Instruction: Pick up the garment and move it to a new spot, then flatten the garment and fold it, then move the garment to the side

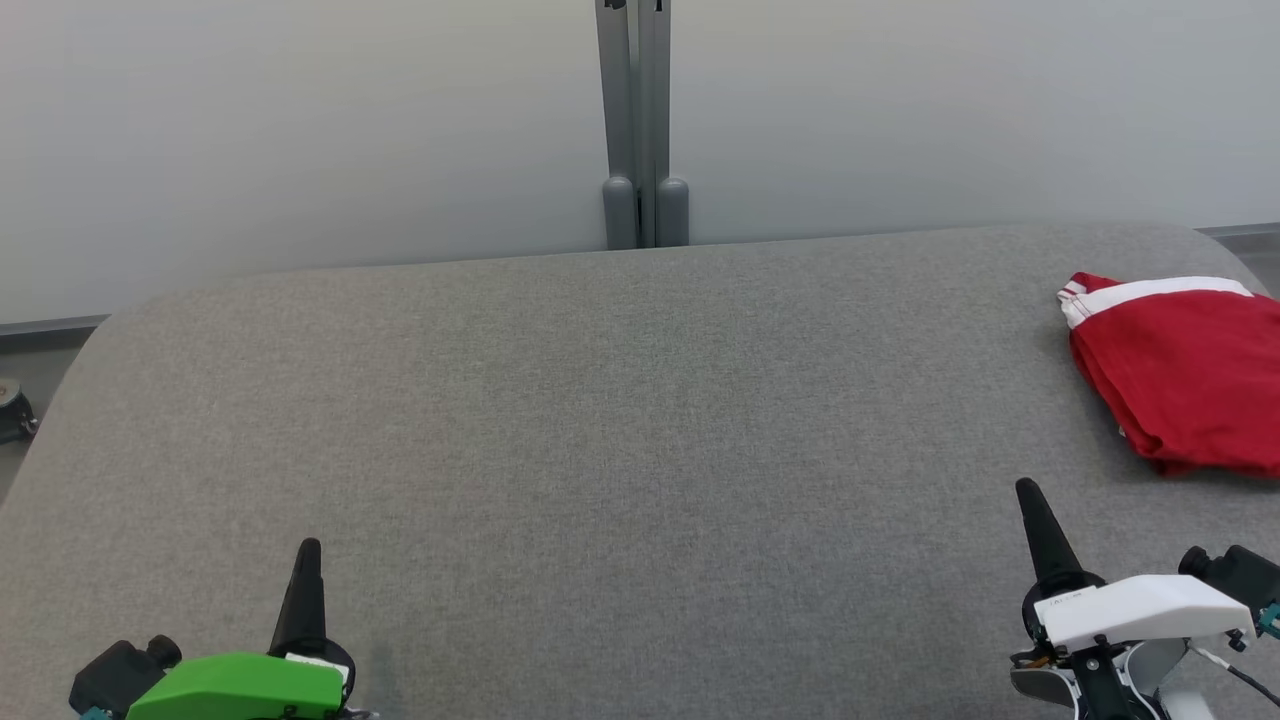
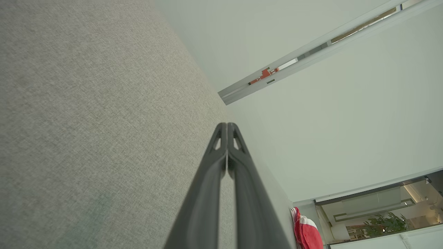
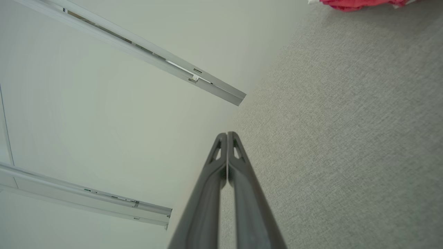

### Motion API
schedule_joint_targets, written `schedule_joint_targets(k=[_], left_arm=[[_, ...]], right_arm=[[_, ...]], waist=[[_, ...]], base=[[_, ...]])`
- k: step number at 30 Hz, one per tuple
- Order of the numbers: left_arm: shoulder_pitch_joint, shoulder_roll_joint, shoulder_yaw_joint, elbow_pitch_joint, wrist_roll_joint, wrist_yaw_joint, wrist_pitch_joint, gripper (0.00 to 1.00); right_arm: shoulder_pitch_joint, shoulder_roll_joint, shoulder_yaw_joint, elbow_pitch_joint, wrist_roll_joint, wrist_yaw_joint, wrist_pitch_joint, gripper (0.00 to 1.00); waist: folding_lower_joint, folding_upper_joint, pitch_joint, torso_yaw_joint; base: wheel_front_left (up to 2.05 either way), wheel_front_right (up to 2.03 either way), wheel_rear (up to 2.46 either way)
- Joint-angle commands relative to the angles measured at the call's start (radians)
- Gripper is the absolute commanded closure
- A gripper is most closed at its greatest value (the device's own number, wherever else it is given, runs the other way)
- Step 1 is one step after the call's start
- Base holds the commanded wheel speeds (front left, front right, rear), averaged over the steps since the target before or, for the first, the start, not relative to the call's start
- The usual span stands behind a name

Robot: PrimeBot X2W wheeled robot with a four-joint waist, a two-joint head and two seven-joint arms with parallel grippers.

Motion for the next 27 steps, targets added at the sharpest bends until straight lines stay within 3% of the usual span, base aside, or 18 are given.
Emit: schedule_joint_targets(k=[1, 27], left_arm=[[-0.029, 0.008, 0.008, -0.003, -0.028, -0.009, 0.005, 1.0], [-0.087, 0.006, 0.055, 0.017, -0.256, -0.036, 0.07, 1.0]], right_arm=[[-0.025, -0.002, -0.007, -0.005, 0.028, -0.001, 0.009, 1.0], [-0.067, 0.008, -0.047, 0.01, 0.267, -0.001, 0.073, 1.0]], waist=[[0.0, 0.0, 0.002, 0.0], [0.0, 0.0, 0.029, 0.002]], base=[[0.0, 0.0, 0.0], [0.0, 0.0, 0.0]])
